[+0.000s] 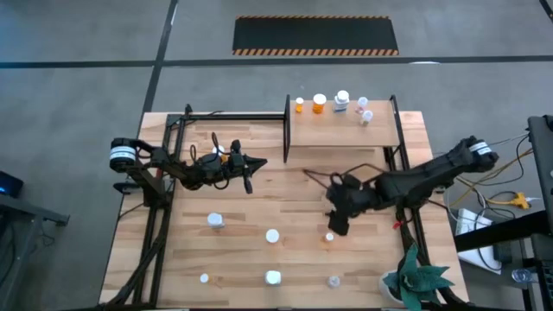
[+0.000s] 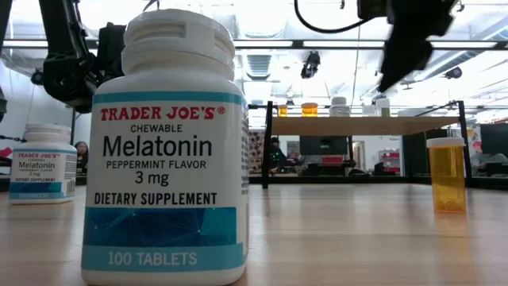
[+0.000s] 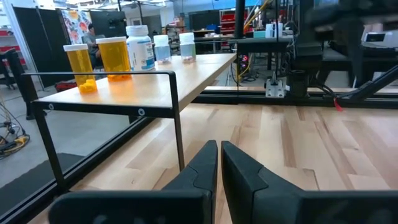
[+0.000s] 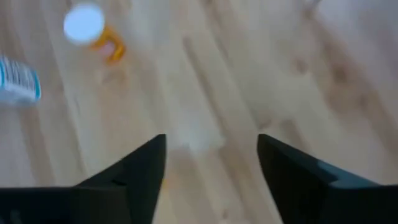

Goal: Pick and place medicine bottles onto shelf by color
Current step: Put the top small orange pill bottle on the shelf aligned with the other small orange pill bottle

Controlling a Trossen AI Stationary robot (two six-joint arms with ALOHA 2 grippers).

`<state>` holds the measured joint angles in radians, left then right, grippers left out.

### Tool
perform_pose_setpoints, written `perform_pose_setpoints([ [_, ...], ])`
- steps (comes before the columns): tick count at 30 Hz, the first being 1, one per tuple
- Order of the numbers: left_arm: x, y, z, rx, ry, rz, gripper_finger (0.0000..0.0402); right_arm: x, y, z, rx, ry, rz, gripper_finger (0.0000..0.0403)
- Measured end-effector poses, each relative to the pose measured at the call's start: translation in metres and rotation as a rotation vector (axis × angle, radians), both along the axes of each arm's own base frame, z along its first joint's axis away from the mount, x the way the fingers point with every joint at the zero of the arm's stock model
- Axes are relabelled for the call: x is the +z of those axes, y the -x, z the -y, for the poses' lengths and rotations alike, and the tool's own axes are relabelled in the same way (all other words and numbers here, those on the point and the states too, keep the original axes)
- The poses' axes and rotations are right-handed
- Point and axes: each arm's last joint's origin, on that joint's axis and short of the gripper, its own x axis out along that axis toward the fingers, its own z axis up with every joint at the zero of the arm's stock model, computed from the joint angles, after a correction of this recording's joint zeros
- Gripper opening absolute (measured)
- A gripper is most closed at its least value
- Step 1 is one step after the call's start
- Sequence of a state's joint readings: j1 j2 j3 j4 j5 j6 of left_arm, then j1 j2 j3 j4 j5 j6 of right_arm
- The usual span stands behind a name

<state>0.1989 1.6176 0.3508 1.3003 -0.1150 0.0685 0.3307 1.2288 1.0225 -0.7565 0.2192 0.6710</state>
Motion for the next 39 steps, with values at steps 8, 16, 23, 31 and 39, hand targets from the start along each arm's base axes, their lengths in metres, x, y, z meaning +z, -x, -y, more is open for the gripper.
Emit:
perform_pose_setpoints([
  [8, 0.000, 0.000, 0.001, -0.006, 0.003, 0.001, 0.0004, -0.007, -0.012, -0.043, 0.075, -0.003, -0.193, 0.0319],
  [16, 0.000, 0.000, 0.001, -0.008, 0.004, 0.001, 0.0004, -0.041, -0.027, -0.067, 0.214, -0.005, -0.390, 0.0296],
  [23, 0.000, 0.000, 0.001, -0.010, 0.005, 0.001, 0.0004, -0.055, -0.037, -0.072, 0.285, 0.040, -0.421, 0.0266],
  [31, 0.000, 0.000, 0.001, -0.011, 0.004, 0.001, 0.0004, -0.063, -0.040, -0.072, 0.316, 0.079, -0.424, 0.0226],
  [39, 0.000, 0.000, 0.001, -0.011, 0.004, 0.001, 0.0004, -0.071, -0.044, -0.074, 0.359, 0.084, -0.424, 0.0180],
])
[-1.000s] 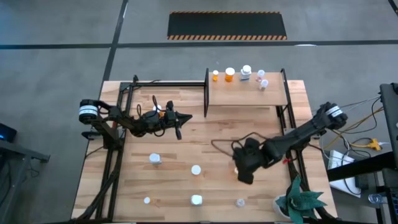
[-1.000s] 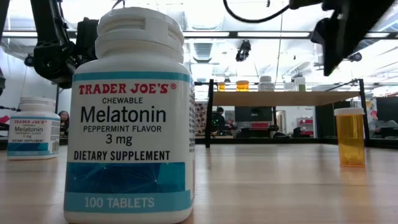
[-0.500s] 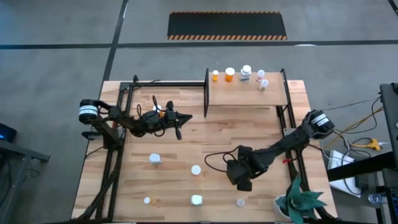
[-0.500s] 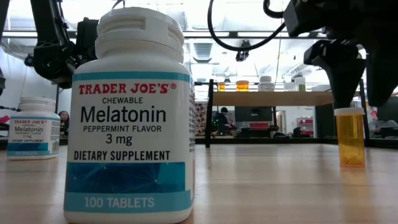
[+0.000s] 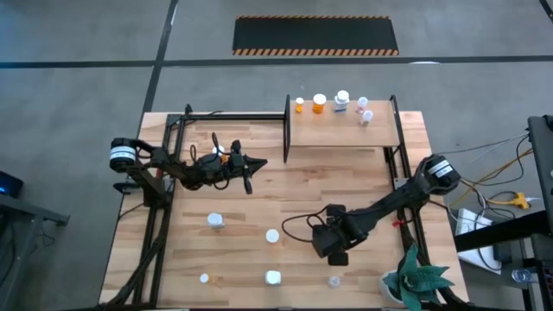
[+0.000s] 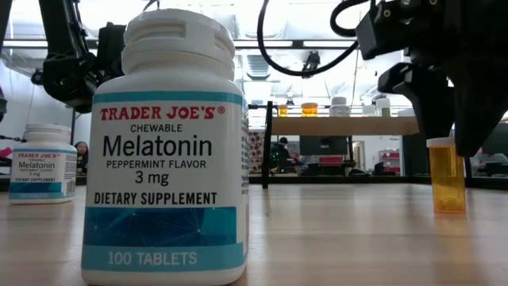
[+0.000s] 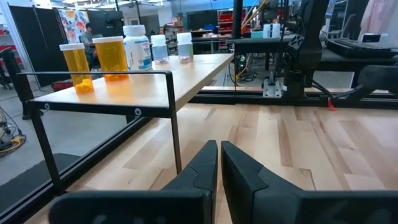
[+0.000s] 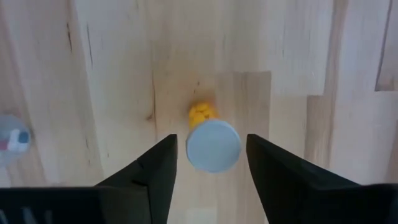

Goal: Pick and place medicine bottles onto shelf by color
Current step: Put the top small orange pill bottle on the shelf aligned with the other small orange pill bottle

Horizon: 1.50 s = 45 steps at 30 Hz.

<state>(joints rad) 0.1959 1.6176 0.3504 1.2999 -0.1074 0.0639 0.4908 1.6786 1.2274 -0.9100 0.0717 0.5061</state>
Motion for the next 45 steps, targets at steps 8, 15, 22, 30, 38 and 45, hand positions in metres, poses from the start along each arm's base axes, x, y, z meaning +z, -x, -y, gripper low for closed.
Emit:
perform_pose_setpoints([
  [8, 0.000, 0.000, 0.000, 0.000, 0.000, 0.000, 0.0004, 0.002, 0.000, 0.001, 0.005, -0.004, 0.010, 0.0176],
  [15, 0.000, 0.000, 0.000, 0.000, 0.000, 0.000, 0.0004, 0.004, -0.002, 0.005, -0.008, -0.005, 0.018, 0.0175],
  [22, 0.000, 0.000, 0.000, 0.000, -0.001, -0.001, 0.0004, 0.004, -0.003, 0.005, -0.008, -0.012, 0.021, 0.0175],
  [30, 0.000, 0.000, 0.000, 0.000, -0.001, -0.001, 0.0004, 0.004, -0.002, 0.005, -0.004, -0.035, 0.009, 0.0115],
  [38, 0.000, 0.000, 0.000, 0.000, -0.001, -0.001, 0.0004, 0.008, -0.005, 0.006, 0.013, -0.035, 0.016, 0.0097],
  [45, 0.000, 0.000, 0.000, 0.000, -0.001, -0.001, 0.0004, 0.045, -0.022, 0.026, 0.027, -0.012, 0.017, 0.0103],
])
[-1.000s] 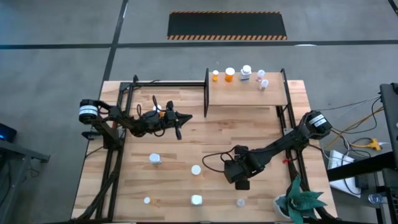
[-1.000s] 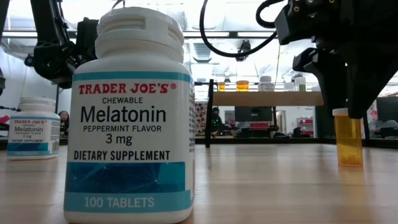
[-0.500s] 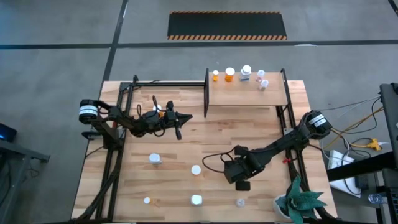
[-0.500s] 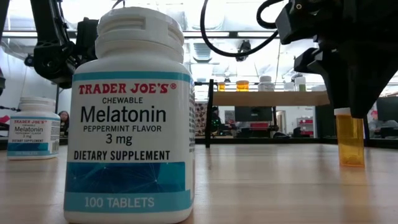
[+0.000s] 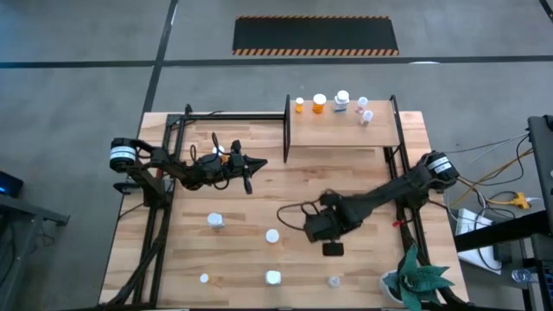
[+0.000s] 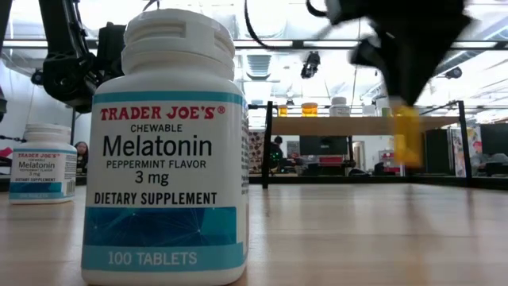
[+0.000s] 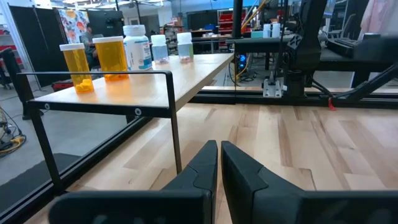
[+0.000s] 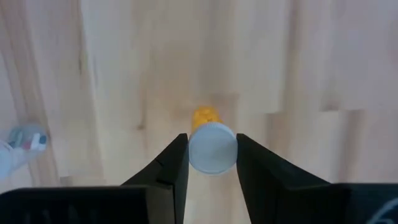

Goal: Pick and place medicine bottles onto shelf by color
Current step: Put the top small orange pill bottle on the shelf aligned with the other small orange pill bottle

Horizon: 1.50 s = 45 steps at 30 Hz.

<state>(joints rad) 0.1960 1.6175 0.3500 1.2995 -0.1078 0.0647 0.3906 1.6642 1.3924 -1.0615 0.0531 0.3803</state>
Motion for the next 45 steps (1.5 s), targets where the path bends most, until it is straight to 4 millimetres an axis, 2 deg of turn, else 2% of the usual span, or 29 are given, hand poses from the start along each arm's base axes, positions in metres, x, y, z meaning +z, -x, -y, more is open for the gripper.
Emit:
perform_pose_setpoints([
  [3, 0.000, 0.000, 0.000, 0.000, 0.000, 0.000, 0.0004, 0.030, -0.014, 0.022, 0.019, 0.020, 0.043, 0.0103],
  [7, 0.000, 0.000, 0.000, 0.000, 0.000, 0.001, 0.0004, 0.070, -0.030, 0.068, -0.022, 0.031, 0.116, 0.0104],
  [12, 0.000, 0.000, 0.000, 0.000, 0.000, 0.000, 0.0004, 0.105, -0.033, 0.140, -0.144, 0.060, 0.159, 0.0104],
  [16, 0.000, 0.000, 0.000, 0.000, 0.000, 0.001, 0.0004, 0.130, -0.028, 0.193, -0.249, 0.090, 0.241, 0.0104],
  [20, 0.000, 0.000, 0.000, 0.000, -0.001, 0.000, 0.0004, 0.143, -0.026, 0.237, -0.330, 0.122, 0.289, 0.0104],
  [24, 0.000, 0.000, 0.000, 0.000, -0.001, 0.001, 0.0004, 0.141, -0.037, 0.272, -0.346, 0.119, 0.286, 0.0104],
  [31, 0.000, -0.001, 0.000, 0.000, -0.003, -0.004, 0.0004, 0.132, -0.053, 0.307, -0.347, 0.120, 0.186, 0.0105],
  [37, 0.000, -0.001, 0.000, -0.001, -0.003, -0.006, 0.0004, 0.116, -0.052, 0.319, -0.360, 0.082, 0.131, 0.0105],
  [45, 0.000, -0.001, 0.000, -0.002, -0.003, -0.005, 0.0004, 0.116, -0.054, 0.324, -0.361, 0.098, 0.157, 0.0105],
])
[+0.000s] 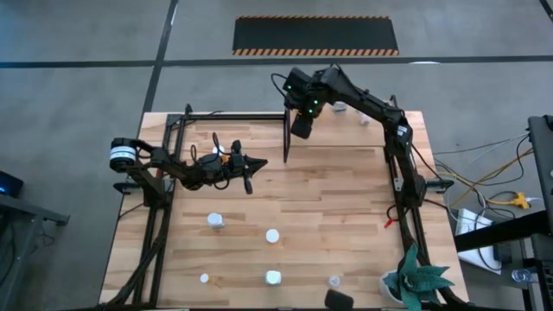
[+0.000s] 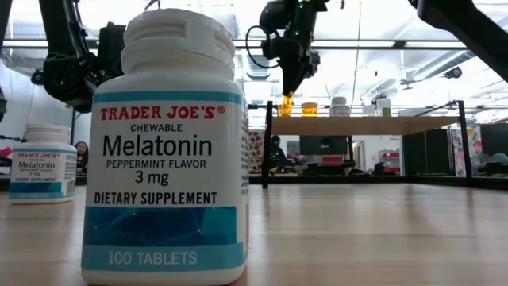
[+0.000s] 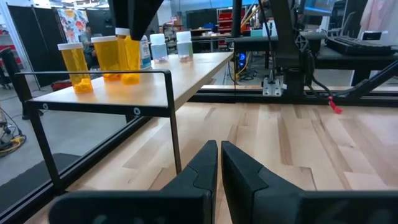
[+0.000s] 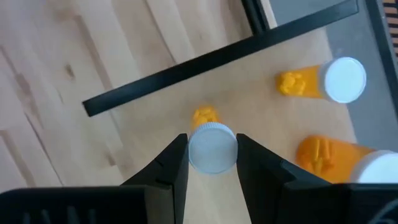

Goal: Pick and place medicine bottles onto shelf by color
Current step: Put the top small orange pill bottle on the shelf aligned with the other small orange pill bottle

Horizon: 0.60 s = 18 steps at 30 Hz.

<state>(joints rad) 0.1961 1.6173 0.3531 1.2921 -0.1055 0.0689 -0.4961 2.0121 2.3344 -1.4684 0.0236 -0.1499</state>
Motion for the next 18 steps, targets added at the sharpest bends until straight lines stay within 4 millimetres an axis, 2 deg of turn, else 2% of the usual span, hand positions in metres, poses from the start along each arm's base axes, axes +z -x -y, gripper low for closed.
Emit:
perform_pose_setpoints([
  [18, 0.000, 0.000, 0.000, -0.002, 0.000, 0.002, 0.0004, -0.002, 0.002, 0.012, -0.037, 0.011, 0.022, 0.0113],
])
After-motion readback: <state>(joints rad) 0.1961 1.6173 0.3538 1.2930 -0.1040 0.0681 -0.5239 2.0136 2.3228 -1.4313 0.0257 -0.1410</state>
